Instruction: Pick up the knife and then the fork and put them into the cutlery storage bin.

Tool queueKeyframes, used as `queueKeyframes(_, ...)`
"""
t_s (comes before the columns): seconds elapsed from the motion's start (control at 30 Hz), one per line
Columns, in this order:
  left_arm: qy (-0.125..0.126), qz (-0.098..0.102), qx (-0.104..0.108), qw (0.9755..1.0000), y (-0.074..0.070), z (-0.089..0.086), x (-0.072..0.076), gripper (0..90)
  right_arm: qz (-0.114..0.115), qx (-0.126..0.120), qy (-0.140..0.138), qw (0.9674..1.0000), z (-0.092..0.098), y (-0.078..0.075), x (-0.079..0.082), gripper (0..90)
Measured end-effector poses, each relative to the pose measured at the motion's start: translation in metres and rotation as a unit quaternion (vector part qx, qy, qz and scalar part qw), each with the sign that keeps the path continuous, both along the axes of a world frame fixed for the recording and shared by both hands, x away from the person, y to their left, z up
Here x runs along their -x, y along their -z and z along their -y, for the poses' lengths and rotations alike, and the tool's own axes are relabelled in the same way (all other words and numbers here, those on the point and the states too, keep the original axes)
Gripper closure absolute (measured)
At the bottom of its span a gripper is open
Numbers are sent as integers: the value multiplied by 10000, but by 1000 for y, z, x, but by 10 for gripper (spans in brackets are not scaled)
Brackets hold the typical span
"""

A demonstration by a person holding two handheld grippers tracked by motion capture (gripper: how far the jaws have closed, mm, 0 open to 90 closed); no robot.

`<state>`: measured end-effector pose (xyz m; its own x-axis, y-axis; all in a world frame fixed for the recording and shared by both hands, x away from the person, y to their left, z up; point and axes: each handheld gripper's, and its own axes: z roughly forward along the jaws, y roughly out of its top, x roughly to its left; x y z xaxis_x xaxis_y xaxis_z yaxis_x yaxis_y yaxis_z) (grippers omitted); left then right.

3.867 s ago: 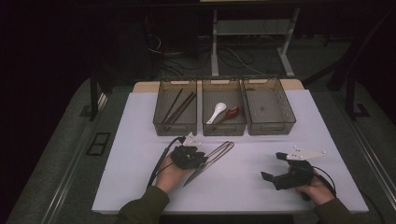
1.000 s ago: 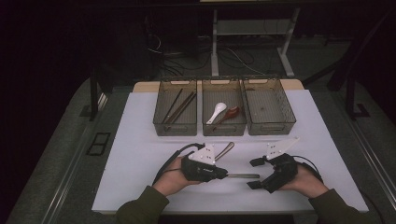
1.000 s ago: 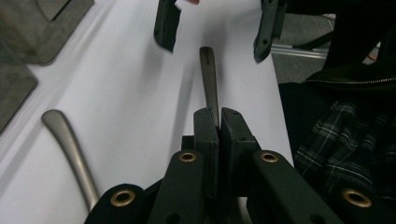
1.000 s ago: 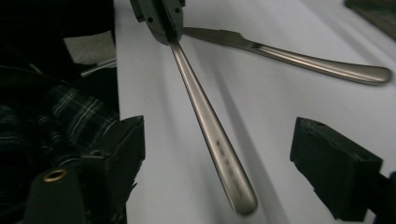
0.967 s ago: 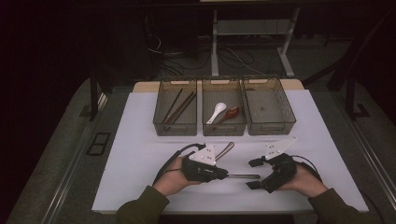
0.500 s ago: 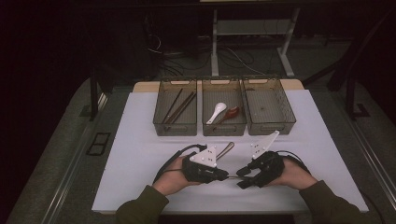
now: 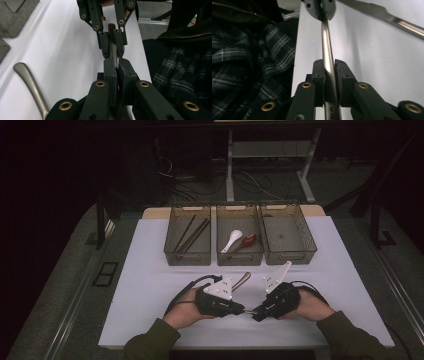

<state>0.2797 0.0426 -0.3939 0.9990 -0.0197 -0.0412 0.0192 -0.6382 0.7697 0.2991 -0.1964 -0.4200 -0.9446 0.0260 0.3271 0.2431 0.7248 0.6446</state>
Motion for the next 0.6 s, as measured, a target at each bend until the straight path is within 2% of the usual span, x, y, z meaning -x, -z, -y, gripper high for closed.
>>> queueKeyframes(0.1,-62,20,-46,10000,2,1,0,825,52,54,-73,9999,-2,1,1,814)
queueKeyframes(0.13,-96,25,7,10000,2,0,-1,808,63,97,-73,9999,-3,2,1,863)
queueKeyframes(0.17,-118,-18,29,9999,2,0,-2,758,104,149,-102,9998,-4,3,1,863)
queueKeyframes(0.23,-231,40,-7,9997,4,0,-3,692,75,226,-124,9996,-5,5,2,863)
queueKeyframes(0.4,-324,-59,126,9994,4,-3,-5,594,151,310,-50,9994,-5,6,1,863)
queueKeyframes(0.43,-325,-73,129,9994,4,-4,-6,569,254,330,-78,9991,-4,6,0,862)
queueKeyframes(0.47,-397,-145,192,9989,5,-5,-7,546,262,356,-42,9990,-4,6,0,862)
queueKeyframes(0.57,-487,-180,260,9983,7,-7,-8,464,302,403,27,9987,-3,7,0,862)
queueKeyframes(0.6,-523,-153,271,9981,8,-9,-9,457,378,454,103,9982,-2,7,0,862)
